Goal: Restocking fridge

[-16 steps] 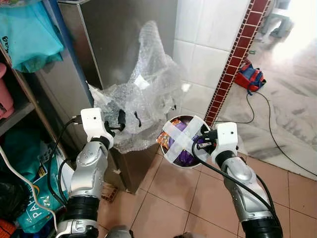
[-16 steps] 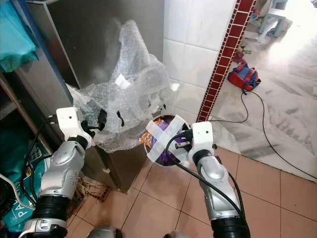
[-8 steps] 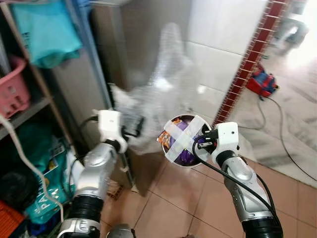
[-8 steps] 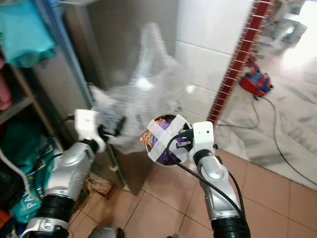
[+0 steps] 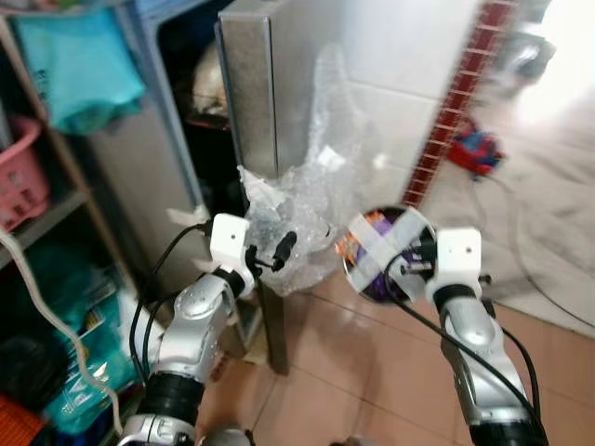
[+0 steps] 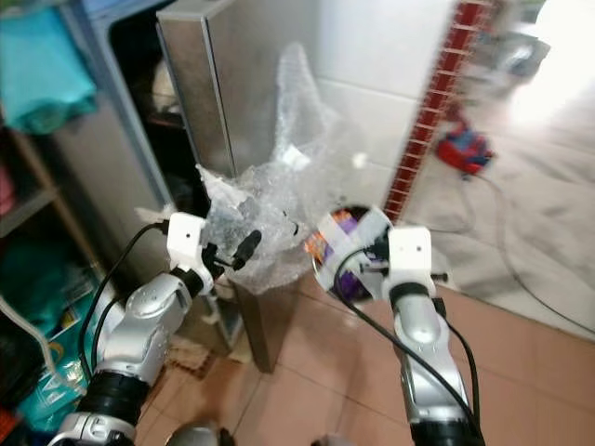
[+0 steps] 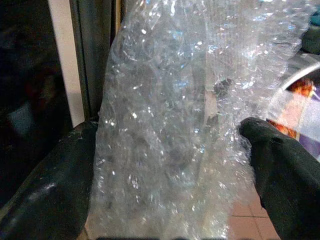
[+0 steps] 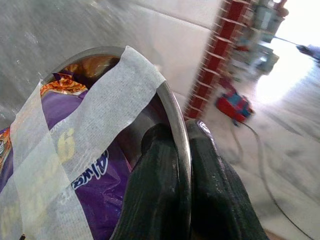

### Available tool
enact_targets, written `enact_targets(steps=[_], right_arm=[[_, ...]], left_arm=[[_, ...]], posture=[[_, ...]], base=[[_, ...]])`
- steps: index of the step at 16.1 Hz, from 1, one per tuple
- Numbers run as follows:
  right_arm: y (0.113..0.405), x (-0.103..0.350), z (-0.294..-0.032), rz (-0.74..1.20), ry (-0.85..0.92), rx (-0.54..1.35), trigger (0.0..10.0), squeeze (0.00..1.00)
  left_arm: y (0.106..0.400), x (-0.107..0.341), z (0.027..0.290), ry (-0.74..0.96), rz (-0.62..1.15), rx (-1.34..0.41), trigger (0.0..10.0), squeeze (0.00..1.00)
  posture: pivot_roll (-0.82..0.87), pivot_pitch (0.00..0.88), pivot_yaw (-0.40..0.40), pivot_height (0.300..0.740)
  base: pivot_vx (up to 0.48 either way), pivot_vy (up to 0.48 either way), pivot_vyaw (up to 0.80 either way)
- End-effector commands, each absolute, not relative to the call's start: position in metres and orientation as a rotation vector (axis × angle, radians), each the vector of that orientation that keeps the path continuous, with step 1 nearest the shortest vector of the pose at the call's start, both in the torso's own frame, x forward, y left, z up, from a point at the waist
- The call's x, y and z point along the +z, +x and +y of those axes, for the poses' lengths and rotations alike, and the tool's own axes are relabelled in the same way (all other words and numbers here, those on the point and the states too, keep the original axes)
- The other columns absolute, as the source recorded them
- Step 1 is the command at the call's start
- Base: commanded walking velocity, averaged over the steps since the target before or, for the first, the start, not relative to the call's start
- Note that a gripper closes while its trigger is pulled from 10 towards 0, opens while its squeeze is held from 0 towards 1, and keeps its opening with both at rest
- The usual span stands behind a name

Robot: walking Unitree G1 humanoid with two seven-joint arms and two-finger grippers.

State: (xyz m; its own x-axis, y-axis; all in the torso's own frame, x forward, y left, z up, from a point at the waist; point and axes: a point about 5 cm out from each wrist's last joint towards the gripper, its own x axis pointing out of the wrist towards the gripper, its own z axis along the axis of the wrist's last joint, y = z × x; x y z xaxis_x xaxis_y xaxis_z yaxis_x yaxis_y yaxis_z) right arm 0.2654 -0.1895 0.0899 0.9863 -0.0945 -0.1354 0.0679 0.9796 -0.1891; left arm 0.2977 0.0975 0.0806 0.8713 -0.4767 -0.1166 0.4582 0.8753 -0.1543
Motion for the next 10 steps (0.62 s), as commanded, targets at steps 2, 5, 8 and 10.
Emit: enact_targets(steps=[2, 5, 8, 10], right_arm=[[0.264, 0.094, -0.193, 0.128, -0.178, -0.105, 10.0, 0.00], [0.260, 0.090, -0.196, 0.160, -0.169, -0.132, 10.0, 0.00], [0.252, 0.081, -0.204, 0.227, -0.160, -0.198, 10.0, 0.00], [0.250, 0.081, -0.206, 0.233, -0.168, -0.219, 10.0, 0.00]], left_arm=[[0.294, 0.072, 0.078, -0.125, 0.213, -0.573, 10.0, 0.00], [0.294, 0.072, 0.075, -0.123, 0.213, -0.581, 10.0, 0.00], [0.293, 0.071, 0.072, -0.121, 0.213, -0.592, 10.0, 0.00], [0.292, 0.069, 0.070, -0.102, 0.214, -0.606, 10.0, 0.00]], posture=[[0.00, 0.000, -0.009, 0.740], [0.00, 0.000, -0.006, 0.740], [0.00, 0.000, -0.004, 0.740], [0.00, 0.000, -0.001, 0.740]], base=[[0.328, 0.000, -0.39], [0.387, 0.000, 0.00], [0.390, 0.000, 0.00], [0.405, 0.000, 0.00]])
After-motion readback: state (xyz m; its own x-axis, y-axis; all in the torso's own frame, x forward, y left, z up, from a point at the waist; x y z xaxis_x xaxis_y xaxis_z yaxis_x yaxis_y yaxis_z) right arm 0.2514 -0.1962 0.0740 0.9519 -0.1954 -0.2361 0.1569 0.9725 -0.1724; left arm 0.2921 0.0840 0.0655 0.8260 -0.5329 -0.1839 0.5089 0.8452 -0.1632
